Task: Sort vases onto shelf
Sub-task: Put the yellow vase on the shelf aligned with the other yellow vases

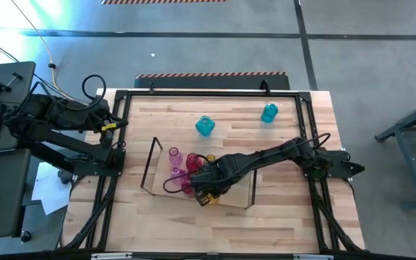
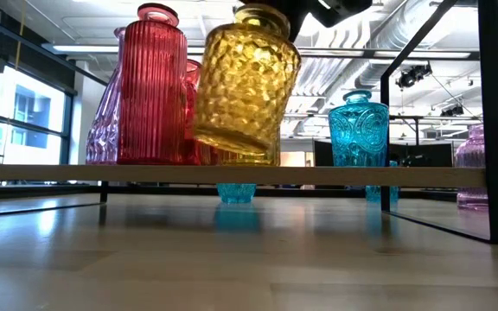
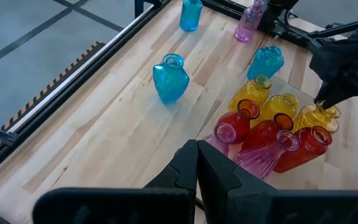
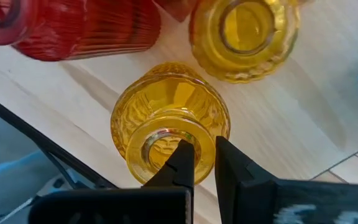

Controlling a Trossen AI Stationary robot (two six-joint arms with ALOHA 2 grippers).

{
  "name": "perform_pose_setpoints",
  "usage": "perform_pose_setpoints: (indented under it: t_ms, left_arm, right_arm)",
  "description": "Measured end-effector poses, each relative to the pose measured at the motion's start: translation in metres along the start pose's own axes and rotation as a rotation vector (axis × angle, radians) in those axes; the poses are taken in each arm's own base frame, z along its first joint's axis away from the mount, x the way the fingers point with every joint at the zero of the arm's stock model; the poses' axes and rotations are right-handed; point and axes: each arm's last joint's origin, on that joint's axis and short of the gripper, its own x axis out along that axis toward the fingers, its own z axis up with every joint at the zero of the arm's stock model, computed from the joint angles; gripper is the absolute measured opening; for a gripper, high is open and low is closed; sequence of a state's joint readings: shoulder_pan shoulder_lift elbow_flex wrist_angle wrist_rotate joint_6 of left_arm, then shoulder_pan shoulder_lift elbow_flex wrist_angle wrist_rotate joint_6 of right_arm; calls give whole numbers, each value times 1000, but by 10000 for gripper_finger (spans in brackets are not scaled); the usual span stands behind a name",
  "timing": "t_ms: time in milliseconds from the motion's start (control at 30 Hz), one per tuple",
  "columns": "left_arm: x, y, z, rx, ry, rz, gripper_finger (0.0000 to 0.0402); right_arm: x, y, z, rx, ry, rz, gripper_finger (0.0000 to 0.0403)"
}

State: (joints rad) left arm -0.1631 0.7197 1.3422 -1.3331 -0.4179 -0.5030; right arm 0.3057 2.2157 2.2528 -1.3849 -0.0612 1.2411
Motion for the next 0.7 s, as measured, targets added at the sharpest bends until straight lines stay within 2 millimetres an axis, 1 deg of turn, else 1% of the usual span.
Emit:
perform_pose_setpoints:
  t_ms: [300,700]
  left_arm:
    - [0,0,0,0,9,-15,0]
    - [0,-1,0,0,11,-19,0]
  right_arm:
    - [9,2,3,-5,12,-5,6]
    - [10,0,6,0,-19,-26,9]
